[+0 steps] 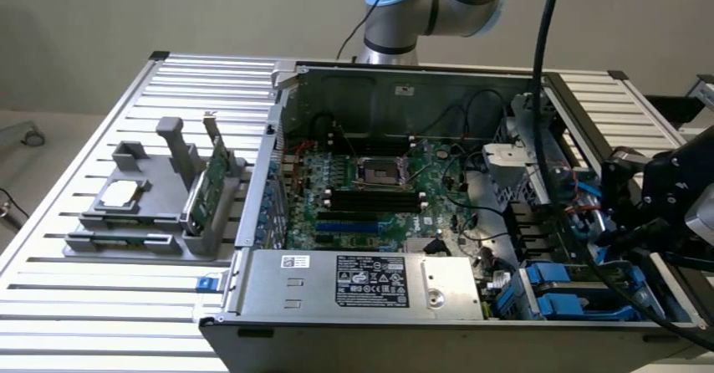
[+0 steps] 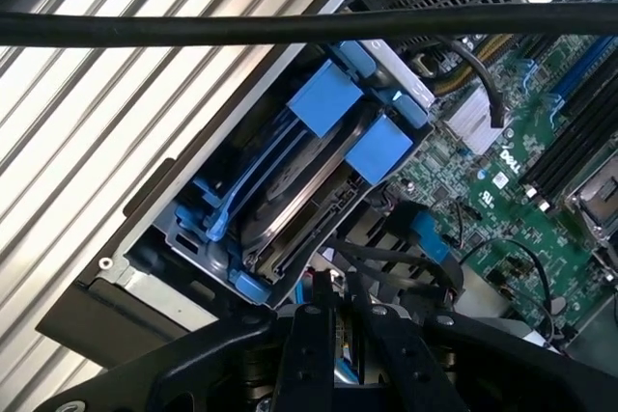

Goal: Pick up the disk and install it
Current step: 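Insert the first disk wire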

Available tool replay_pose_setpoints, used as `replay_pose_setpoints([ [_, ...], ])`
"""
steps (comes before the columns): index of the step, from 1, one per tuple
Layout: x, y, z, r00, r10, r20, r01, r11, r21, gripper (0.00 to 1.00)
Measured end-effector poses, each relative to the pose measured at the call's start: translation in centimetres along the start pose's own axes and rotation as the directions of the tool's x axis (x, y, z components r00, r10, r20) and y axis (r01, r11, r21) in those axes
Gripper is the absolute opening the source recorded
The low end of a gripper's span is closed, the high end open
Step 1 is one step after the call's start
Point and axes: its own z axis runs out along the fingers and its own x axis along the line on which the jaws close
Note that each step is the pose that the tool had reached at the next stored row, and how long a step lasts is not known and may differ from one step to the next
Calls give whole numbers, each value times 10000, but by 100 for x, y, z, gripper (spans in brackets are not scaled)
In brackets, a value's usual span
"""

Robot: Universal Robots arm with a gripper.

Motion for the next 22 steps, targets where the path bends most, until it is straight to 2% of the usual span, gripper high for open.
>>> replay_pose_setpoints([
  [4,-39,44,-3,10000,3,2,-3,10000,0,17],
  [8,-109,124,-1,10000,2,1,-2,10000,-1,17],
  [16,-220,249,-4,10000,13,-77,-13,10000,-64,17],
  [18,-237,269,-7,9999,19,-117,-20,10000,-93,17],
  [20,-253,282,-5,9998,22,-215,-26,9999,-162,17],
  [21,-255,282,-6,9997,20,-246,-24,9998,-174,17],
  [22,-255,282,-3,9997,20,-253,-24,9998,-179,17],
])
